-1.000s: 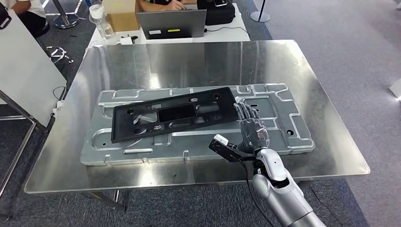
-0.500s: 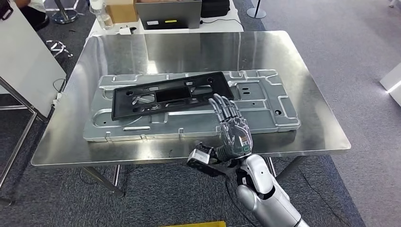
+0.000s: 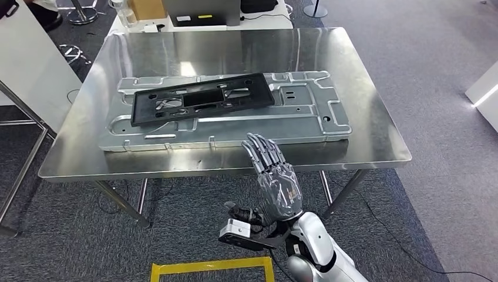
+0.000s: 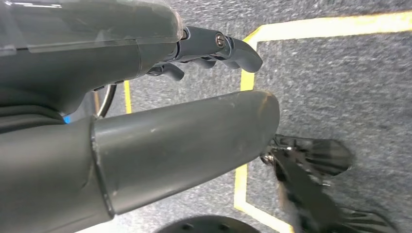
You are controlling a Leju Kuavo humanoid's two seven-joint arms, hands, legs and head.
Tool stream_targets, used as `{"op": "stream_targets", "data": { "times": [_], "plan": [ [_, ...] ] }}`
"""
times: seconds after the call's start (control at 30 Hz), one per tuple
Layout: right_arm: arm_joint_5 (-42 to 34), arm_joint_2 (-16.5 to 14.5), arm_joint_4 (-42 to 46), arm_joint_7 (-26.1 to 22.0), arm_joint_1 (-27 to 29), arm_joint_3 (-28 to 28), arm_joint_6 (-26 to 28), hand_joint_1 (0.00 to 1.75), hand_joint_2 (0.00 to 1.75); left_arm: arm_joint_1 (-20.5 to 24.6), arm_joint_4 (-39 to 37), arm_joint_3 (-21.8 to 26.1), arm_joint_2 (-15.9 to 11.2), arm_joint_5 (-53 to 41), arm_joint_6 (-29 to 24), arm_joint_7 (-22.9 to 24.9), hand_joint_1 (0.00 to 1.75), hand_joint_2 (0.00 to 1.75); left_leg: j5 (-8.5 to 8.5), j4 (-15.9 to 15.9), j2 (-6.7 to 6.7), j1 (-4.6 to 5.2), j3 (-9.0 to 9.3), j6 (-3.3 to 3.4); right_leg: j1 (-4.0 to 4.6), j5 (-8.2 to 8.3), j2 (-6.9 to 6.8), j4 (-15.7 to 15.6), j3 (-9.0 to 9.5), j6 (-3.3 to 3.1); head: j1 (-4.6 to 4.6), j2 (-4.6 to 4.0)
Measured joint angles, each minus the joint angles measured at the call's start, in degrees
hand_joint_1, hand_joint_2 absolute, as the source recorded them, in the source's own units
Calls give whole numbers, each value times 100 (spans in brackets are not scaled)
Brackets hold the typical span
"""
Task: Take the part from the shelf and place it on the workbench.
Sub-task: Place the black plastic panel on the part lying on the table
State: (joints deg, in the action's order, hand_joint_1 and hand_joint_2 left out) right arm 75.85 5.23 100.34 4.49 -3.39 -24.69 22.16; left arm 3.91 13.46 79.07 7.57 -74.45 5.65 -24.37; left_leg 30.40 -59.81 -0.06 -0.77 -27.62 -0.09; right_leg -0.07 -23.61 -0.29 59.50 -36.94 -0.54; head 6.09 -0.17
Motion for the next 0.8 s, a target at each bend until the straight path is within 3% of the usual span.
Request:
{"op": "stream_targets", "data": {
  "times": [0.03,0.1,0.13,0.2,0.27,0.3,0.33,0.37,0.4,0.47,0.5,0.53,0.6,0.63,0.67,0.77,0.8],
  "plan": [
    [-103,-21,25,-35,105,-6,49,0,0,0,0,3,1,11,-12,0,0,0,64,176,-6,22,89,31,-1,47,-6,-2,-9,33,1,1],
    [-239,-50,43,-82,287,-13,118,0,0,-11,0,8,6,26,-25,4,0,0,-16,241,14,20,32,118,-16,103,-2,-12,-24,103,2,1],
    [-299,-58,46,-95,364,-15,136,0,0,-12,0,10,10,28,-27,6,0,0,-83,253,35,13,-21,177,-22,6,10,45,-62,132,3,1],
    [-526,-74,54,-151,531,-4,170,0,0,-13,0,15,15,49,-31,9,0,0,-233,270,75,-5,-164,266,-41,-513,31,455,-195,175,4,0],
    [-917,-126,59,-237,772,60,253,0,0,-24,0,24,16,81,-38,10,0,0,-373,260,82,2,-340,298,-55,-1037,30,1123,-311,208,5,0],
    [-1121,-169,60,-266,924,117,321,0,0,-32,0,32,17,102,-42,10,0,0,-438,248,83,6,-437,295,-62,-1107,30,1376,-304,221,4,0],
    [-1303,-219,58,-284,1085,184,398,0,0,-41,0,43,21,118,-48,10,0,0,-498,227,83,9,-536,287,-66,-1035,30,1476,-221,226,4,0],
    [-1480,-283,53,-306,1248,267,479,0,0,-51,0,54,26,137,-55,10,0,0,-552,198,83,9,-635,273,-68,-876,29,1388,-46,222,4,0],
    [-1671,-361,39,-364,1408,371,545,0,0,-60,0,68,35,159,-62,10,0,0,-601,166,83,10,-727,254,-67,-723,25,1110,227,205,4,0],
    [-2080,-555,-27,-622,1690,674,617,0,0,-65,0,107,59,185,-73,10,0,0,-690,111,79,25,-855,204,-47,-710,13,266,850,151,2,0],
    [-2242,-660,-77,-791,1813,865,625,0,0,-65,0,128,71,192,-76,10,0,0,-739,104,80,31,-883,170,-30,-777,9,-61,1047,124,3,0],
    [-2339,-758,-125,-938,1915,1048,624,0,0,-65,0,145,79,194,-79,9,0,0,-793,112,82,33,-896,131,-10,-837,7,-248,1133,98,2,0],
    [-2393,-929,-204,-1107,2071,1347,587,0,0,-76,0,168,86,197,-85,10,0,0,-880,142,87,23,-919,53,-5,-753,2,-319,1071,35,5,0],
    [-2400,-1007,-231,-1138,2120,1452,542,0,0,-80,0,177,88,199,-88,10,0,0,-819,112,81,17,-956,21,-17,-682,0,-331,1010,-9,3,0],
    [-2434,-1098,-264,-1160,2160,1556,471,0,0,-83,0,185,92,202,-92,12,0,0,-635,-4,72,12,-1010,-7,-33,-600,-4,-350,934,-54,0,0],
    [-2804,-1390,-543,-1362,2251,2032,130,0,0,-90,0,214,100,238,-96,17,0,0,267,-883,58,-2,-1176,-67,-39,-378,-13,-356,673,-117,-9,0],
    [-2971,-1470,-749,-1551,2263,2285,-27,0,0,-92,0,233,101,252,-97,18,0,0,411,-1193,58,-2,-1186,-78,-33,-314,-21,-347,590,-113,-9,0]
  ]
}}
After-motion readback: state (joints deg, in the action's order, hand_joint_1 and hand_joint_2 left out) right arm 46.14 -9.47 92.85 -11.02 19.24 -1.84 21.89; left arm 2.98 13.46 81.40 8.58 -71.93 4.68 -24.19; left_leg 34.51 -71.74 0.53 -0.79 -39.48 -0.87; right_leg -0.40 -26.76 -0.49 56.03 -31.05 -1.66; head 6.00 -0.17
